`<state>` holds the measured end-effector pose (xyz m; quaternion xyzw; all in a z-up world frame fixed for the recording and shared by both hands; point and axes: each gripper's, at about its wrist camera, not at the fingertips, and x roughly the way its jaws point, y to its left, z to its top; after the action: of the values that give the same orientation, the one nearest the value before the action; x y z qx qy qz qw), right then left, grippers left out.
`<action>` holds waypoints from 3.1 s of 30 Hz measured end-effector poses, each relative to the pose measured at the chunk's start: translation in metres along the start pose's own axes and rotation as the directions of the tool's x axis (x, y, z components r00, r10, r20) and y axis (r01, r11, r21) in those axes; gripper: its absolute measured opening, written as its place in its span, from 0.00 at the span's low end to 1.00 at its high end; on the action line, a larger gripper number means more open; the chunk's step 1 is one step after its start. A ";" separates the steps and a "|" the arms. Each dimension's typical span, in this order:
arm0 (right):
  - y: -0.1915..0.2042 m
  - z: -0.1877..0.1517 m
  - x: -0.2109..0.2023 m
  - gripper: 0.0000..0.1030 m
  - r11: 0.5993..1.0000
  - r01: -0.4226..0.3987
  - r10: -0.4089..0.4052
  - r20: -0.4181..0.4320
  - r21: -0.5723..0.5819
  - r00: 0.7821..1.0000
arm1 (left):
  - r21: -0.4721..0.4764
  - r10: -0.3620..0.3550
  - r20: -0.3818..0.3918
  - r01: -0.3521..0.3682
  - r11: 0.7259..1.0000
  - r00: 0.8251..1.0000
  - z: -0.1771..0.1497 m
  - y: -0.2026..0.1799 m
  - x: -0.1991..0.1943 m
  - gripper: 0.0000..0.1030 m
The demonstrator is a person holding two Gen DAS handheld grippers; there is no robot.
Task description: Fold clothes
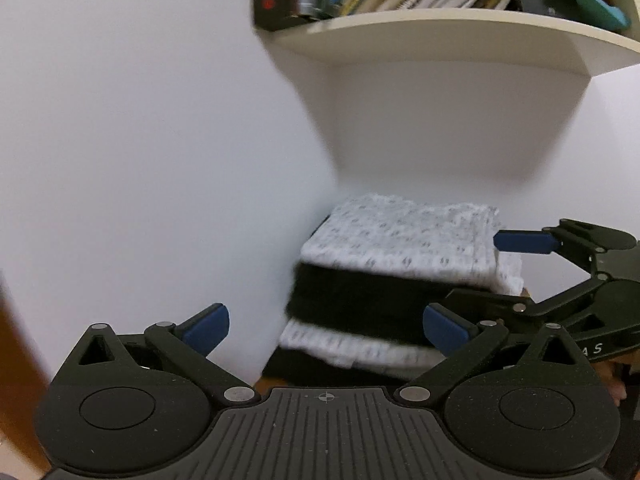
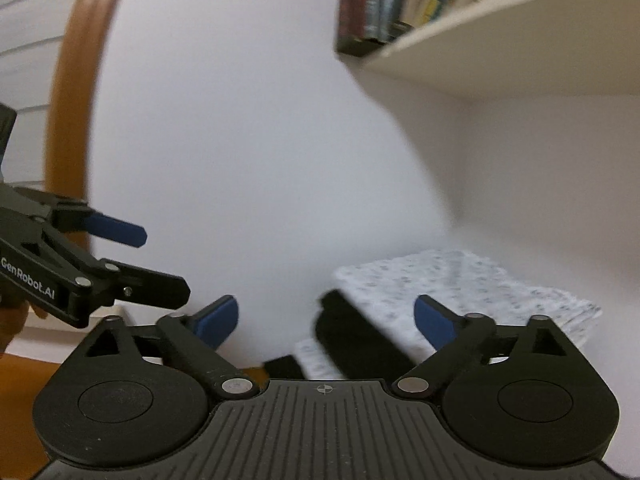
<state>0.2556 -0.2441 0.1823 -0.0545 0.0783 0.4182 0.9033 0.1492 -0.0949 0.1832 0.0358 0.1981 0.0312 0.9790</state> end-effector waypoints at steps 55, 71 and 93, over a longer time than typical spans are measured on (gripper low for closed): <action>0.173 -0.156 -0.009 1.00 0.874 0.444 -0.308 -0.480 0.199 0.821 | -0.099 0.026 -0.317 -0.060 0.993 0.948 -0.216 0.087 -0.014 1.00; 0.181 -0.159 -0.009 1.00 0.855 0.499 -0.368 -0.507 0.145 0.779 | -0.097 0.023 -0.317 -0.057 0.994 0.948 -0.217 0.088 -0.011 1.00; 0.180 -0.160 -0.008 1.00 0.850 0.506 -0.374 -0.510 0.146 0.775 | -0.099 0.030 -0.316 -0.065 0.993 0.948 -0.217 0.089 -0.015 1.00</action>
<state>0.0980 -0.1603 0.0210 -0.0438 0.3333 0.1525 0.9294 0.0466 0.0055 -0.0032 -0.0181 0.3482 0.0708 0.9346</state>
